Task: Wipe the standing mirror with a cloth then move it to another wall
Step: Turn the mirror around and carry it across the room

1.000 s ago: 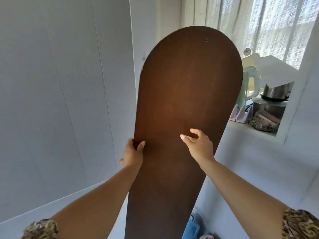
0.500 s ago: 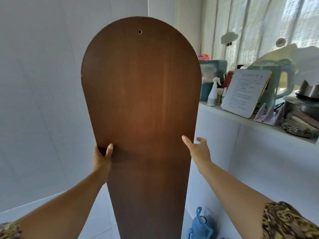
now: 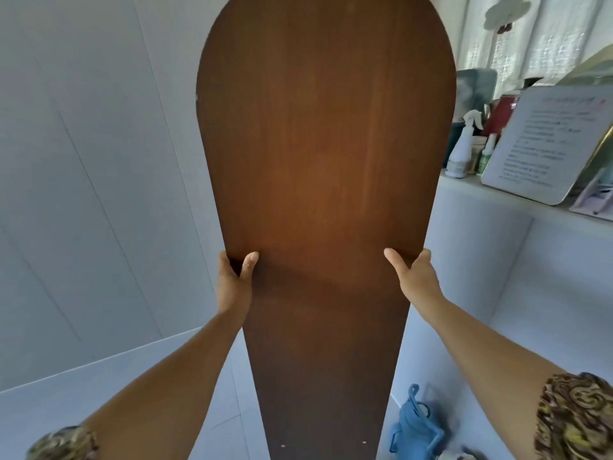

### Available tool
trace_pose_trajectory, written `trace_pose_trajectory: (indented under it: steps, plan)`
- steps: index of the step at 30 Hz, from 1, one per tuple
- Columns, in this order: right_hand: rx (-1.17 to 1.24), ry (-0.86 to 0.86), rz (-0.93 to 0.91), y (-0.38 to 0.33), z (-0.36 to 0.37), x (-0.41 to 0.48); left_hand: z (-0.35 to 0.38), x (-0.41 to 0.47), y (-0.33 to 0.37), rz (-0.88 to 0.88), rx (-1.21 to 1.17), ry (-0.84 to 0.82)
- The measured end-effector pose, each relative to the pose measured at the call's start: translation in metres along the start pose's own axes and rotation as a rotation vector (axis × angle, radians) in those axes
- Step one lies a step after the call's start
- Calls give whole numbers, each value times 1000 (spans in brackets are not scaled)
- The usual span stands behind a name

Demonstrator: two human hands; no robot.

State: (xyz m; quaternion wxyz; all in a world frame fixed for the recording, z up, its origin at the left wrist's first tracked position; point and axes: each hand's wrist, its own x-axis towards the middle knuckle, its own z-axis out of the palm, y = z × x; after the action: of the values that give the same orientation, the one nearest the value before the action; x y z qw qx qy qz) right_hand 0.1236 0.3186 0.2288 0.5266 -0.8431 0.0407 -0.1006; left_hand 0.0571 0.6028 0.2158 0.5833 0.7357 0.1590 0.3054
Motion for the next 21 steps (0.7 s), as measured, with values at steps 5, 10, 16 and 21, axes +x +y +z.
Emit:
trace_pose_trajectory:
  steps: [5,10,16,21]
  plan:
    - [-16,35,-45,-7,28,13,-5,31,-12,29,16,8]
    - [-39,66,-47,-4,39,41,15,57,-22,76,-15,-14]
    - [-89,85,-82,-5,62,83,34,100,-38,66,-20,11]
    - [-143,86,-95,-3,81,123,54,127,-42,40,-10,55]
